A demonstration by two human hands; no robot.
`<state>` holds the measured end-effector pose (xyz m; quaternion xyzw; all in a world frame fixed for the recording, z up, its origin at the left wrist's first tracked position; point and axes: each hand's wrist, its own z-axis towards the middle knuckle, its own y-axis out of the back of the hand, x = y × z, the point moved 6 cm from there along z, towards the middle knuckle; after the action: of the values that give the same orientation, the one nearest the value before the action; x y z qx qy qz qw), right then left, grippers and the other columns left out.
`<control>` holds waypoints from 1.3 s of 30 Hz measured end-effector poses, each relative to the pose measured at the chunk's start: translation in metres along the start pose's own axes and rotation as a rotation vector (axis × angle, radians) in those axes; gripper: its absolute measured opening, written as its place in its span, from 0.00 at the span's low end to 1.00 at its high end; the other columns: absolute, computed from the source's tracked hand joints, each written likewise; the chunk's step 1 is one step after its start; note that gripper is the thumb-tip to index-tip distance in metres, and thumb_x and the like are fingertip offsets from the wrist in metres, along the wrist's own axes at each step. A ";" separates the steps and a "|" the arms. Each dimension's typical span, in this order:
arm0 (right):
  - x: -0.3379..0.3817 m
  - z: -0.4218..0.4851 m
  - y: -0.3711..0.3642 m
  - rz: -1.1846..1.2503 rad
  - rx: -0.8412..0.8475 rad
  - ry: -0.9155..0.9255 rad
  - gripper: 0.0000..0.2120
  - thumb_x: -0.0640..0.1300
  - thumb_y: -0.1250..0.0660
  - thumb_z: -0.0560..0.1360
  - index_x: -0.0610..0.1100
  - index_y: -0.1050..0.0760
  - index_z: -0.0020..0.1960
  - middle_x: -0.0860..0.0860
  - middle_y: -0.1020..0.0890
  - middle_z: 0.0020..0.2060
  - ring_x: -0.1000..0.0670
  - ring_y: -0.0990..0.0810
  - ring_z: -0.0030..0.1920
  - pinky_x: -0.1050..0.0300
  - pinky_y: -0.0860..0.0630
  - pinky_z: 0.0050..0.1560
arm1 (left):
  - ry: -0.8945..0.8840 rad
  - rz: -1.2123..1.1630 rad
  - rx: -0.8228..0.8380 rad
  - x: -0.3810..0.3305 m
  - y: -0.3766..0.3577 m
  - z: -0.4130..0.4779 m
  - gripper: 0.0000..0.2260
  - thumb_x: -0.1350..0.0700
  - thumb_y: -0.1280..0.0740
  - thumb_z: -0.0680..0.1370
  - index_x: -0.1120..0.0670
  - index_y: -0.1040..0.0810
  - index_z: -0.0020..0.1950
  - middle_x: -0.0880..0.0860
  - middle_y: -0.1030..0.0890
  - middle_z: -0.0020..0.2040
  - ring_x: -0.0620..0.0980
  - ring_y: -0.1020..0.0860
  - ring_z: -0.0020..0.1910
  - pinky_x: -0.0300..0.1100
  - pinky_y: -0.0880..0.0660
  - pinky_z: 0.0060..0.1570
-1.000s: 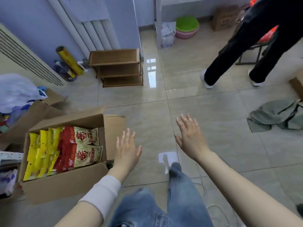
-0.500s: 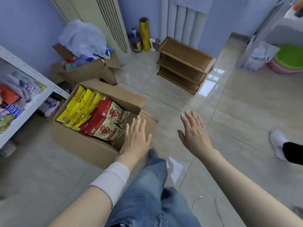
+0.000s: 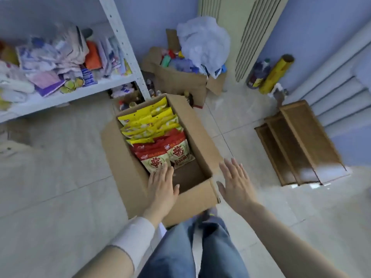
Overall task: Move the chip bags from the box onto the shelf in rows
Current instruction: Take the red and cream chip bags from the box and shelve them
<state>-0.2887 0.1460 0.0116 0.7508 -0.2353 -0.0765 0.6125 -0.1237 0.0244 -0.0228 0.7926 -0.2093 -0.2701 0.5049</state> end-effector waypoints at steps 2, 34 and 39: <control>0.001 0.029 -0.020 -0.044 0.069 0.098 0.26 0.47 0.30 0.71 0.38 0.30 0.66 0.39 0.27 0.65 0.38 0.33 0.68 0.44 0.47 0.67 | 0.053 -0.005 0.016 0.009 -0.012 0.007 0.26 0.52 0.32 0.74 0.59 0.32 0.70 0.60 0.36 0.73 0.58 0.38 0.72 0.55 0.44 0.70; 0.065 0.288 -0.221 -0.096 -0.454 0.657 0.14 0.49 0.36 0.74 0.41 0.23 0.54 0.42 0.23 0.48 0.42 0.31 0.51 0.46 0.35 0.51 | -0.087 0.046 -0.467 0.172 -0.151 0.197 0.15 0.44 0.41 0.74 0.54 0.23 0.45 0.51 0.22 0.40 0.53 0.23 0.40 0.43 0.36 0.46; 0.071 0.294 -0.217 -0.143 -0.401 0.659 0.15 0.52 0.40 0.76 0.41 0.25 0.40 0.47 0.23 0.30 0.44 0.23 0.32 0.55 0.31 0.32 | -0.123 -0.054 -0.408 0.170 -0.154 0.194 0.17 0.44 0.42 0.75 0.55 0.23 0.37 0.50 0.22 0.32 0.53 0.21 0.33 0.41 0.25 0.35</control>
<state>-0.2882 -0.1152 -0.2538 0.6149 0.0463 0.0818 0.7830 -0.1090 -0.1497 -0.2676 0.6613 -0.1591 -0.3682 0.6339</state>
